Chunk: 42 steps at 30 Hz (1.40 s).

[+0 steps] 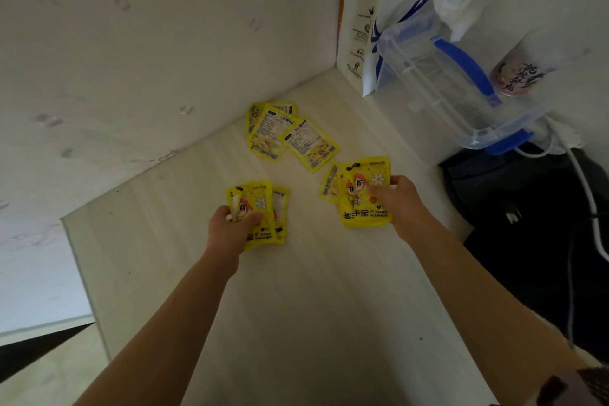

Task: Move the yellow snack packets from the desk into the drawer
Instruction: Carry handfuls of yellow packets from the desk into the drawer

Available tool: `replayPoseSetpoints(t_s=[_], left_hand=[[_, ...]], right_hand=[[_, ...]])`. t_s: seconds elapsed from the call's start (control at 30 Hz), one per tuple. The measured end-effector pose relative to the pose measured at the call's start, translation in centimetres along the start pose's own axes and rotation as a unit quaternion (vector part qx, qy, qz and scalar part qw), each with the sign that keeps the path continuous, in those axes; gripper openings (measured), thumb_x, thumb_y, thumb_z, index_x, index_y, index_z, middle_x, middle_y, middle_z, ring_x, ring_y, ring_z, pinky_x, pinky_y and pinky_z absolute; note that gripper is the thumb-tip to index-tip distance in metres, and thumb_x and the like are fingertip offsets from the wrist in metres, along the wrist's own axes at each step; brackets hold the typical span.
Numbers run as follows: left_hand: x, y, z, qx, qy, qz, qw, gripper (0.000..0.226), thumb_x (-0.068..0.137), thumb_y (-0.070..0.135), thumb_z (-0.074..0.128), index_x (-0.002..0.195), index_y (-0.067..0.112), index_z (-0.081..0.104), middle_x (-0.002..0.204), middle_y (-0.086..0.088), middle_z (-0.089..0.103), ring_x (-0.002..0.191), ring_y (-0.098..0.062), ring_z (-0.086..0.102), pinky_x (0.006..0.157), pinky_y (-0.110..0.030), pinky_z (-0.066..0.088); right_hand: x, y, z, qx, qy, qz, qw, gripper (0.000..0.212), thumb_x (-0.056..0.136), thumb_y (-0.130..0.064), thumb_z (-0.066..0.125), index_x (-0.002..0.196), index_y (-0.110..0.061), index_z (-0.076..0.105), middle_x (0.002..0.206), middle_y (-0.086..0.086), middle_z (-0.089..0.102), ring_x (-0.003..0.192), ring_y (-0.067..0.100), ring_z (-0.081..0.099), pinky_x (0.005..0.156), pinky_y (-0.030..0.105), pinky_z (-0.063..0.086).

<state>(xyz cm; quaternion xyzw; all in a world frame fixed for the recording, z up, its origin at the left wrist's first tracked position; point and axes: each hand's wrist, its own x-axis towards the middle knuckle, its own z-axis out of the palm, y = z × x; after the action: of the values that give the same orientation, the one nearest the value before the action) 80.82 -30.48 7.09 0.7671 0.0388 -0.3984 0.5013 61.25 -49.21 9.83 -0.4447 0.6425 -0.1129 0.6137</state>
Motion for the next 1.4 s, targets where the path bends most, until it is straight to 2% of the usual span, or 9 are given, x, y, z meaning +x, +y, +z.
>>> replayPoseSetpoints(t_s=[0.1,0.2,0.43,0.6,0.73,1.03,1.13,1.27,1.4], left_hand=[[-2.2,-1.6,-0.8,-0.029,0.000,-0.008,1.000,0.023,0.076,0.004,0.075,0.087,0.014,0.058,0.090,-0.011,0.066,0.079,-0.028,0.067,0.070,-0.040,0.057],[-4.4,-2.9,-1.4,-0.062,-0.004,-0.013,0.998,0.022,0.077,0.002,0.073,0.087,0.013,0.057,0.088,-0.011,0.067,0.076,-0.027,0.066,0.067,-0.038,0.056],[-8.9,-5.3,-3.2,-0.052,-0.033,0.011,0.998,0.021,0.076,0.004,0.074,0.087,0.012,0.058,0.089,-0.011,0.068,0.079,-0.028,0.067,0.077,-0.050,0.055],[-11.0,-7.2,-5.1,0.012,-0.061,0.046,0.997,0.023,0.077,0.005,0.075,0.093,0.007,0.058,0.087,-0.011,0.068,0.076,-0.026,0.067,0.070,-0.044,0.056],[-11.5,-8.6,-7.9,0.058,-0.100,0.080,0.990,0.020,0.080,0.007,0.073,0.093,0.008,0.058,0.084,-0.008,0.068,0.071,-0.020,0.067,0.058,-0.032,0.053],[-12.4,-11.8,-16.2,0.118,-0.177,0.097,0.972,0.016,0.081,0.007,0.072,0.090,0.015,0.061,0.088,-0.008,0.069,0.078,-0.023,0.067,0.069,-0.036,0.056],[-13.4,-12.8,-17.5,0.147,-0.197,0.100,0.964,0.016,0.080,0.007,0.072,0.092,0.012,0.062,0.087,-0.006,0.069,0.075,-0.019,0.066,0.062,-0.030,0.053],[-15.2,-13.6,-17.7,0.190,-0.234,0.116,0.946,0.016,0.080,0.009,0.073,0.092,0.011,0.063,0.084,-0.003,0.068,0.072,-0.014,0.065,0.059,-0.025,0.049],[-17.1,-14.5,-16.9,0.235,-0.278,0.138,0.921,0.017,0.079,0.010,0.072,0.094,0.011,0.063,0.085,-0.003,0.068,0.074,-0.017,0.065,0.059,-0.026,0.050]], right_hand=[[-2.2,1.7,-0.7,0.035,-0.004,0.000,0.999,0.045,0.083,-0.012,0.069,0.123,-0.007,0.048,0.092,0.010,0.065,0.094,0.033,0.066,0.092,0.055,0.051],[-4.7,3.2,-1.2,0.070,-0.004,0.003,0.998,0.047,0.084,-0.010,0.068,0.126,-0.007,0.046,0.110,0.017,0.065,0.102,0.037,0.065,0.091,0.057,0.051],[-11.1,7.5,-1.1,0.070,0.009,-0.012,0.997,0.035,0.088,-0.016,0.065,0.117,-0.012,0.046,0.101,0.007,0.064,0.080,0.018,0.065,0.077,0.040,0.055],[-15.4,11.5,1.0,0.031,0.053,-0.034,0.998,0.029,0.090,-0.019,0.063,0.111,-0.016,0.044,0.107,0.009,0.063,0.078,0.015,0.065,0.059,0.027,0.048],[-18.8,15.0,3.2,0.041,0.084,-0.024,0.995,0.032,0.087,-0.024,0.066,0.111,-0.017,0.045,0.108,0.010,0.064,0.083,0.019,0.066,0.063,0.029,0.050],[-27.4,23.3,8.5,0.133,0.177,0.018,0.975,0.033,0.089,-0.017,0.063,0.117,-0.013,0.046,0.110,0.011,0.063,0.087,0.022,0.065,0.061,0.029,0.050],[-30.0,25.6,9.2,0.153,0.200,0.031,0.967,0.029,0.090,-0.018,0.062,0.113,-0.014,0.045,0.103,0.008,0.064,0.085,0.020,0.064,0.065,0.031,0.050],[-33.2,27.8,8.9,0.176,0.240,0.026,0.954,0.027,0.090,-0.017,0.062,0.110,-0.016,0.044,0.085,-0.001,0.060,0.071,0.011,0.060,0.056,0.026,0.044],[-35.8,30.3,8.1,0.196,0.284,0.033,0.938,0.034,0.088,-0.020,0.065,0.116,-0.012,0.047,0.100,0.007,0.064,0.084,0.020,0.064,0.065,0.029,0.048]])
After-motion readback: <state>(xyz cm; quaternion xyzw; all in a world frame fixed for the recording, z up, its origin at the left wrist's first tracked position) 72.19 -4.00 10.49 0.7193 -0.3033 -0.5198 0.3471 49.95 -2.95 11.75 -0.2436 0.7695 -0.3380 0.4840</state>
